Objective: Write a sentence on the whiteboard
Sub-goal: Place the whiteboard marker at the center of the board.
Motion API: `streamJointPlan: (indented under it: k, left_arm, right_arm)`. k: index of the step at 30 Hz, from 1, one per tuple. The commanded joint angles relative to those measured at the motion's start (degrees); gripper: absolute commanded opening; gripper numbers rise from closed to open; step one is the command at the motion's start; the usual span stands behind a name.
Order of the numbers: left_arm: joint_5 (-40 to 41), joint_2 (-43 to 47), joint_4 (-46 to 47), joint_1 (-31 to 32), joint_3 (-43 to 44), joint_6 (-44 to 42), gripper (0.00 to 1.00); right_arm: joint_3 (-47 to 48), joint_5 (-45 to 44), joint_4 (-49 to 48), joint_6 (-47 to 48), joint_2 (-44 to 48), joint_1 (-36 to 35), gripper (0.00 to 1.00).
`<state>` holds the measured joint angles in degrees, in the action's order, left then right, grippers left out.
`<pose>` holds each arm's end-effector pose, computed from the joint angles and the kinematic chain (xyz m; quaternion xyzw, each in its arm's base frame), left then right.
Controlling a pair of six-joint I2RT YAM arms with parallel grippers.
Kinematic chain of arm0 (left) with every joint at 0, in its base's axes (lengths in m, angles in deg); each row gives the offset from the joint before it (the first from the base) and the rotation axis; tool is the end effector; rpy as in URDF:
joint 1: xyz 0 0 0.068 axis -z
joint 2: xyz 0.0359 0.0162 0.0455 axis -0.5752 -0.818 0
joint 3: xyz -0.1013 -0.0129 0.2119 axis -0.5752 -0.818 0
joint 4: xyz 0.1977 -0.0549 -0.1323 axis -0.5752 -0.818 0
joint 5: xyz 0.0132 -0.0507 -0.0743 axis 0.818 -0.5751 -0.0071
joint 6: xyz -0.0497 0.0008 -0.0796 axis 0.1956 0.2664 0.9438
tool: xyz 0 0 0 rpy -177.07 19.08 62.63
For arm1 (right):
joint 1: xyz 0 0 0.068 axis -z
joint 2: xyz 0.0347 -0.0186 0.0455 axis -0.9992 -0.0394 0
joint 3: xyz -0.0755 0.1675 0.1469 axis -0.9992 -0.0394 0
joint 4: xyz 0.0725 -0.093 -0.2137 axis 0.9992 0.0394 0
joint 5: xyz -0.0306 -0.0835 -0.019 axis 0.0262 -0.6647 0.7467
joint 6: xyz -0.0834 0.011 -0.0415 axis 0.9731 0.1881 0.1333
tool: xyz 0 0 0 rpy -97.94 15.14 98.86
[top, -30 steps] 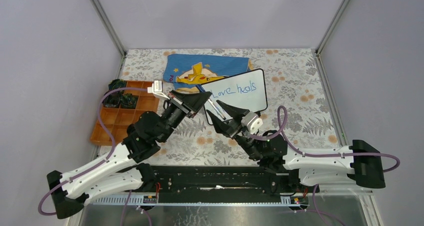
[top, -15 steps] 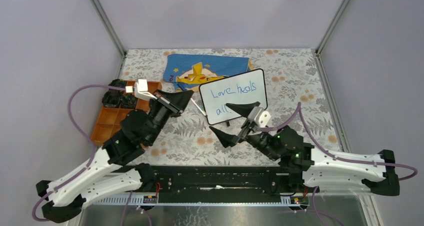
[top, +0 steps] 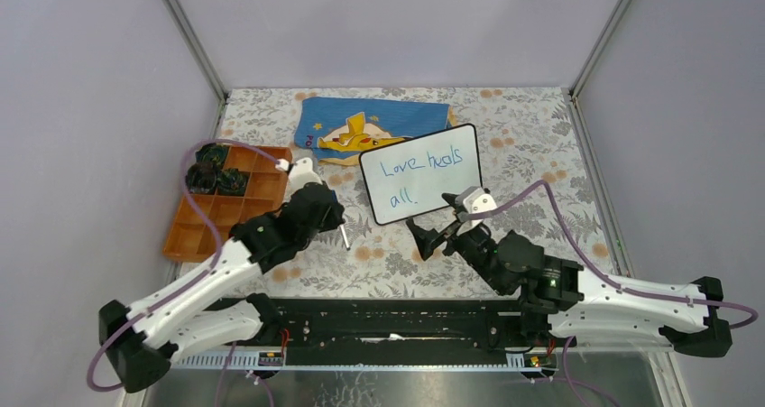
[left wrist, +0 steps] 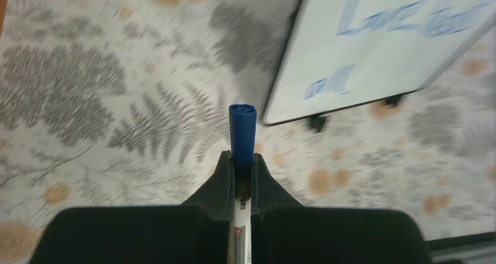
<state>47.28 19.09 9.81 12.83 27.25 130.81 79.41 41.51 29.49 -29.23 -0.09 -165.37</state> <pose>0.1846 -0.1453 0.2538 -0.1134 0.8578 -0.1937 0.4624 0.0963 0.2019 0.3353 -0.2272 0.6260 0.2610 0.6989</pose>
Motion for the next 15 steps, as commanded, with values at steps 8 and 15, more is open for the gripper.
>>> streamJointPlan:
  k: [8, 15]
  left_arm:
    - [-17.56, -15.49, 6.53, -9.63, -9.47, -3.25, 0.0]
    - [-18.36, -25.34, 12.09, -9.76, -10.02, -3.42, 0.0]
  right_arm:
    - [-1.36, -8.92, 2.77, -4.02, -2.19, -0.15, 1.0]
    - [-2.7, -8.86, 3.18, -4.03, -1.73, -0.16, 1.0]
